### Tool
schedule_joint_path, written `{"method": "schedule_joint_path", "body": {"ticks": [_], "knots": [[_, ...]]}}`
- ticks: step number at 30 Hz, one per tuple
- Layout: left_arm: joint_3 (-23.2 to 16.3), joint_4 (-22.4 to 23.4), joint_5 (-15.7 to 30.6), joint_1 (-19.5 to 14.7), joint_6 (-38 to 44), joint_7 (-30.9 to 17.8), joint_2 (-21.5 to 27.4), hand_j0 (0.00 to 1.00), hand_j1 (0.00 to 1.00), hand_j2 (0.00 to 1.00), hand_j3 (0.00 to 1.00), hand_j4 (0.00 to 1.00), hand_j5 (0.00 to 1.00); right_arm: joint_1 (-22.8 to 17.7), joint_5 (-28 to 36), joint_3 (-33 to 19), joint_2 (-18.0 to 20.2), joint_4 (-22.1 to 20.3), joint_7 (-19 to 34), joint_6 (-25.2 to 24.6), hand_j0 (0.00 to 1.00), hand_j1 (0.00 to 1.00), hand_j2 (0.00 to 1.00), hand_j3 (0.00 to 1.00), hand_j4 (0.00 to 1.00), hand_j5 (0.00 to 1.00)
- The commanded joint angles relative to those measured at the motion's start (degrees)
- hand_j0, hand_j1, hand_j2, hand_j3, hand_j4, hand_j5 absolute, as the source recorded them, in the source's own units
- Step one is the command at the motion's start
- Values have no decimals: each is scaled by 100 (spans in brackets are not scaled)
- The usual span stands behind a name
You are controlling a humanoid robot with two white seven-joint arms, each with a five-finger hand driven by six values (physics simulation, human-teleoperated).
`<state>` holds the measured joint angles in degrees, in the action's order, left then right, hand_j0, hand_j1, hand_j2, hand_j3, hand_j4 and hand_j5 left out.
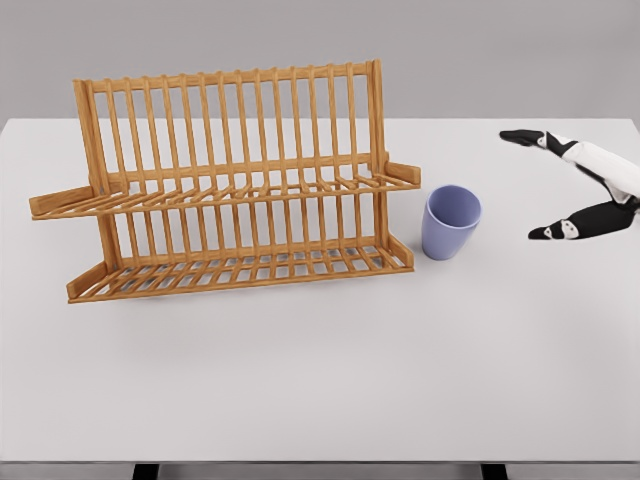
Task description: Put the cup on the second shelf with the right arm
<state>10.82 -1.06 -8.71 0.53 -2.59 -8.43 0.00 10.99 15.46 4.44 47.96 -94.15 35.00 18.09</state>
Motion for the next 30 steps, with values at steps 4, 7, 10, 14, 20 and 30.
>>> {"method": "schedule_joint_path", "body": {"ticks": [4, 7, 10, 14, 20, 30], "knots": [[-1, 0, 1, 0, -5, -1, 0, 100, 100, 100, 100, 100, 100, 167, 510, -259, -797, 433, 0, -376, 100, 100, 100, 100, 100, 100], [-1, 0, 1, 0, 4, -1, 0, 100, 100, 100, 100, 100, 100, 167, 1380, -216, -814, 711, 0, -350, 100, 100, 100, 100, 100, 100], [8, 0, 1, 0, 4, -1, 0, 100, 100, 100, 100, 100, 100, 149, 1697, -163, -946, 1030, 0, -324, 100, 100, 100, 100, 100, 100], [-1, 0, 1, 0, -5, -1, 0, 100, 100, 100, 100, 100, 100, 141, 1732, 92, -964, 1048, 0, -324, 100, 100, 100, 100, 100, 100], [8, 0, 1, 0, 4, -1, 0, 100, 100, 100, 100, 100, 100, 132, 2092, 207, -1456, 1637, 0, -297, 100, 100, 100, 100, 100, 100], [8, 0, 1, 0, 4, -1, 0, 100, 100, 100, 100, 100, 100, 123, 2180, 329, -1491, 1672, 0, -684, 100, 100, 100, 100, 100, 100]]}}
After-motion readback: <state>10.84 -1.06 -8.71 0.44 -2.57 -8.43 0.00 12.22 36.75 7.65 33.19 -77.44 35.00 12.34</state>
